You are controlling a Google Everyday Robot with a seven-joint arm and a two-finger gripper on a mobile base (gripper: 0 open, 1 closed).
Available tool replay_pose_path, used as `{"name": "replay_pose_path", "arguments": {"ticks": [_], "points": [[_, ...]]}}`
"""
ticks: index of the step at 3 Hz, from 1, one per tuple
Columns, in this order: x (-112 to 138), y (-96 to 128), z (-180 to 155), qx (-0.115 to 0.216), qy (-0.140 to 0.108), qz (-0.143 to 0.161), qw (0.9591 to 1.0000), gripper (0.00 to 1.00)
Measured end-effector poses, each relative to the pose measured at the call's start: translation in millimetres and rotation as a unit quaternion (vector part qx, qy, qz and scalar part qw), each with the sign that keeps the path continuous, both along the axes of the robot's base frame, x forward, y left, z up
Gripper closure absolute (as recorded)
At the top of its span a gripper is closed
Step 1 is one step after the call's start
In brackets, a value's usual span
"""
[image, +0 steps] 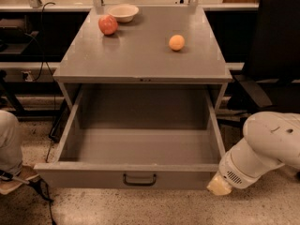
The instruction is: Close top drawer
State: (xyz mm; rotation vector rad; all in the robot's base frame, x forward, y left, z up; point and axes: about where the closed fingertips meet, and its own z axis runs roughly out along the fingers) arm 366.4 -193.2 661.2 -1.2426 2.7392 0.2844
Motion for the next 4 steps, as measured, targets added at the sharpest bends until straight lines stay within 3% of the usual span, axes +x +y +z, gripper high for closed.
{"name": "replay_pose_path", "arguments": {"ticks": [1, 2, 4], "points": [[0.0, 0.0, 2.8, 0.0, 0.0, 0.0, 1.0, 1.0], [30.1, 2.9, -2.2, 0.017, -0.048, -0.028, 0.9983, 1.0], [34.9, 5.4, -5.9, 0.027, -0.058, -0.038, 0.9972, 1.0]]}}
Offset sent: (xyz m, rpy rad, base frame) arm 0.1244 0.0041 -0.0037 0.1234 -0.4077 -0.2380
